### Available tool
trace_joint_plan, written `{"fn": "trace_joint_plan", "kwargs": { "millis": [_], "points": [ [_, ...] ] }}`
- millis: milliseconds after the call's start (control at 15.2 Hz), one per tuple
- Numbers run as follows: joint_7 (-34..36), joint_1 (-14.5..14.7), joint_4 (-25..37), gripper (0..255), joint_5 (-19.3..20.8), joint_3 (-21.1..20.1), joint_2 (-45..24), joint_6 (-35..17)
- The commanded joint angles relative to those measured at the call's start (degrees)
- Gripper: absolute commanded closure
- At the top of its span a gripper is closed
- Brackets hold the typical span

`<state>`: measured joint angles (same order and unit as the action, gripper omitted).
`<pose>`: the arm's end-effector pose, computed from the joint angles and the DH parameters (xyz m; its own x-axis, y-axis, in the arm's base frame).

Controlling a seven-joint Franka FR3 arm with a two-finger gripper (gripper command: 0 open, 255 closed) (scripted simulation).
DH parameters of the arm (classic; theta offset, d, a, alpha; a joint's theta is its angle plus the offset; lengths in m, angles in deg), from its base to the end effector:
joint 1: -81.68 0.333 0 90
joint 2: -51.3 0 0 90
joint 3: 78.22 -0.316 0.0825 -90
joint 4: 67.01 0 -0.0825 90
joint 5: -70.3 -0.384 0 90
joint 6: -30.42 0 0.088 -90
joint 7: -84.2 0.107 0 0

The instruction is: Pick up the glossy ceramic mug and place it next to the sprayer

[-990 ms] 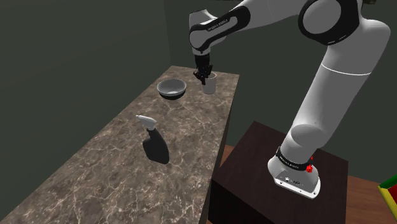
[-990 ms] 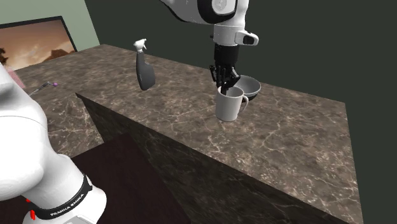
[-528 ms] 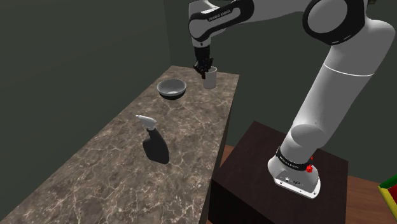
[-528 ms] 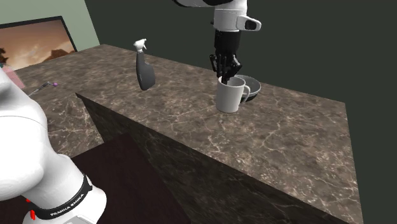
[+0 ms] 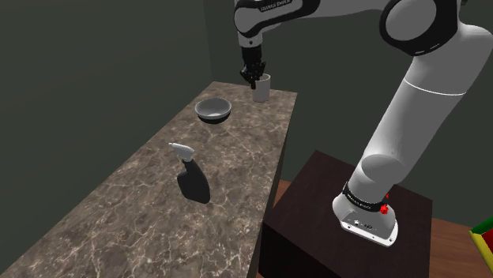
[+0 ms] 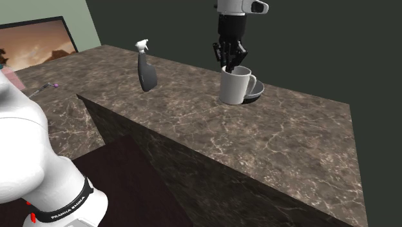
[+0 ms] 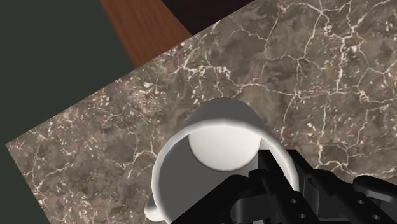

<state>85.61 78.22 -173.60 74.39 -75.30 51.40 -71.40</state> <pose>0.5485 -0.0676 0.5057 0.9895 -0.1206 -0.0802 -0.1151 -0.9909 0.0703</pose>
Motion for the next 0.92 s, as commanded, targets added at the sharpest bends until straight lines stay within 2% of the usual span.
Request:
{"fn": "trace_joint_plan", "kwargs": {
  "millis": [0,858],
  "points": [
    [-0.02,0.05,1.61,255,-0.04,-0.05,0.03,1.65],
    [-0.64,0.1,12.25,255,-0.13,-0.1,-0.48,11.77]
  ]
}}
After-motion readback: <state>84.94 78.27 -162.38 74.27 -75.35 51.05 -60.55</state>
